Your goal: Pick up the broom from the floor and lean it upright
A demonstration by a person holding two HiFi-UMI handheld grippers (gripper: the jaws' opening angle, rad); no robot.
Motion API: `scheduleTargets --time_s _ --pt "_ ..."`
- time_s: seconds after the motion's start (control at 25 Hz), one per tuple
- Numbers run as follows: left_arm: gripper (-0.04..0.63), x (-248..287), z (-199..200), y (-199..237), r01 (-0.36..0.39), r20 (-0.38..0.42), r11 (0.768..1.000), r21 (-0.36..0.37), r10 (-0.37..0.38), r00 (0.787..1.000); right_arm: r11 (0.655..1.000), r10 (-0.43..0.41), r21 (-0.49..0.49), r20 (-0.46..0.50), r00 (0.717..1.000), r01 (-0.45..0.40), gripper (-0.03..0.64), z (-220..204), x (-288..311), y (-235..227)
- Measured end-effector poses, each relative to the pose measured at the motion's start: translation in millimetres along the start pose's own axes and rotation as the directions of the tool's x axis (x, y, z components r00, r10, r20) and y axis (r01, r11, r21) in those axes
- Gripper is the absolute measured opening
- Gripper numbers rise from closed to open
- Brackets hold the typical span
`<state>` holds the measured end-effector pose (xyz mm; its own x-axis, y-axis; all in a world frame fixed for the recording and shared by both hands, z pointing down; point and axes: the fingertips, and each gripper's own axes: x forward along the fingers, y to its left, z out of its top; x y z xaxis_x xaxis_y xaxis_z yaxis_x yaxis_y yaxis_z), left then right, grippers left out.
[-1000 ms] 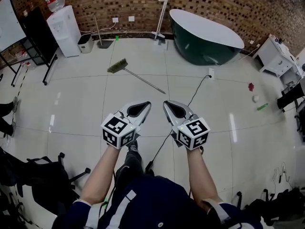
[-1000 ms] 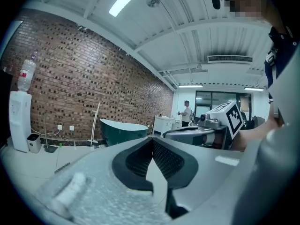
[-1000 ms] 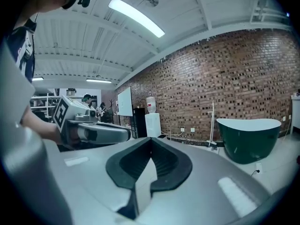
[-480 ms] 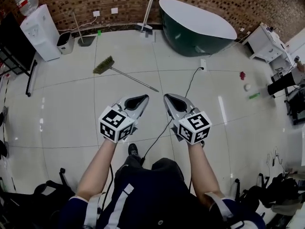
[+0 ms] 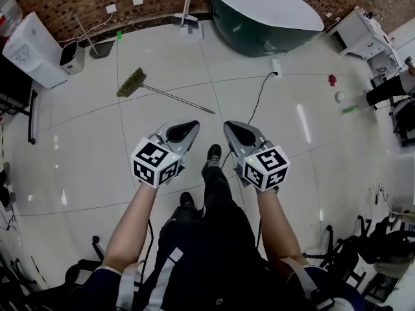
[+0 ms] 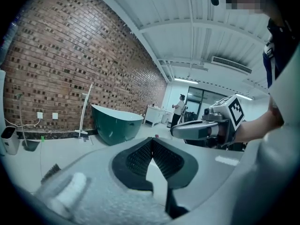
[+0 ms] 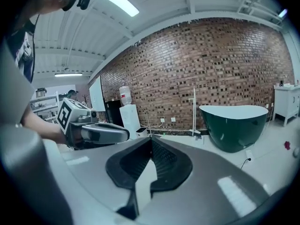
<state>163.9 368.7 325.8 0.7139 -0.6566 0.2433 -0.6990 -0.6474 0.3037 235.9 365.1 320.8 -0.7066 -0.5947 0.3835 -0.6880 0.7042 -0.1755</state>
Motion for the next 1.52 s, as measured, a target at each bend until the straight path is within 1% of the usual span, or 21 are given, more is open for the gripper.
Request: scheduleTargets --time_s 0.2,0.44,0.64,0.76,0.84,0.96,1.04,1.16,1.28,1.36,1.4,1.44,1.52 --pt "0.000 54.3 -7.7 30.6 0.010 -0.059 1.000 -0.004 -0.010 0.998 0.999 0.002 0.036 0.008 1.000 -0.002 0.002 -1.4 33.7 -48.6" --pt "0.000 139.8 -5.6 68.4 0.053 -0.121 0.998 0.029 -0.049 0.991 0.995 -0.027 0.098 0.043 0.999 0.023 0.002 14.3 72.4 -125.0" --pt "0.000 204.2 -21.8 89.2 0.129 -0.184 0.991 0.041 -0.120 0.976 0.989 -0.066 0.139 0.050 0.997 0.059 0.002 10.5 88.9 -185.9" --pt "0.000 234.9 -54.1 105.0 0.160 -0.250 0.986 0.040 -0.145 0.957 0.983 -0.093 0.161 0.030 0.995 0.087 0.002 -9.4 97.7 -214.2" --pt "0.002 253.2 -85.5 121.1 0.179 -0.310 0.983 0.047 -0.156 0.938 0.979 -0.111 0.175 0.021 0.994 0.105 0.002 -25.8 106.7 -231.0" --pt "0.002 278.4 -141.7 150.9 0.218 -0.398 0.975 0.047 -0.182 0.899 0.972 -0.135 0.196 0.008 0.991 0.130 0.002 -57.6 127.7 -254.6" --pt "0.006 292.8 -182.0 171.1 0.249 -0.441 0.968 0.040 -0.206 0.873 0.969 -0.146 0.202 -0.003 0.989 0.144 0.002 -84.8 146.5 -266.0" --pt "0.043 318.9 -241.0 208.2 0.298 -0.491 0.954 0.046 -0.238 0.838 0.964 -0.172 0.201 -0.025 0.985 0.173 0.002 -133.5 187.7 -284.6" --pt "0.049 347.3 -301.8 248.3 0.350 -0.541 0.934 0.069 -0.260 0.800 0.963 -0.181 0.193 -0.058 0.982 0.189 0.002 -190.2 234.6 -303.3" --pt "0.067 364.7 -344.1 271.2 0.386 -0.574 0.919 0.082 -0.273 0.772 0.965 -0.175 0.184 -0.084 0.981 0.188 0.002 -228.4 261.7 -314.9" --pt "0.087 373.3 -365.0 281.8 0.404 -0.592 0.910 0.089 -0.278 0.756 0.966 -0.173 0.179 -0.097 0.980 0.189 0.002 -246.2 273.9 -321.2" --pt "0.113 381.7 -385.9 291.5 0.424 -0.612 0.901 0.096 -0.283 0.738 0.967 -0.173 0.173 -0.109 0.979 0.190 0.002 -262.5 285.3 -328.0" --pt "0.144 398.1 -427.1 308.1 0.473 -0.657 0.874 0.115 -0.290 0.696 0.967 -0.177 0.162 -0.123 0.976 0.196 0.002 -290.1 305.3 -342.1"
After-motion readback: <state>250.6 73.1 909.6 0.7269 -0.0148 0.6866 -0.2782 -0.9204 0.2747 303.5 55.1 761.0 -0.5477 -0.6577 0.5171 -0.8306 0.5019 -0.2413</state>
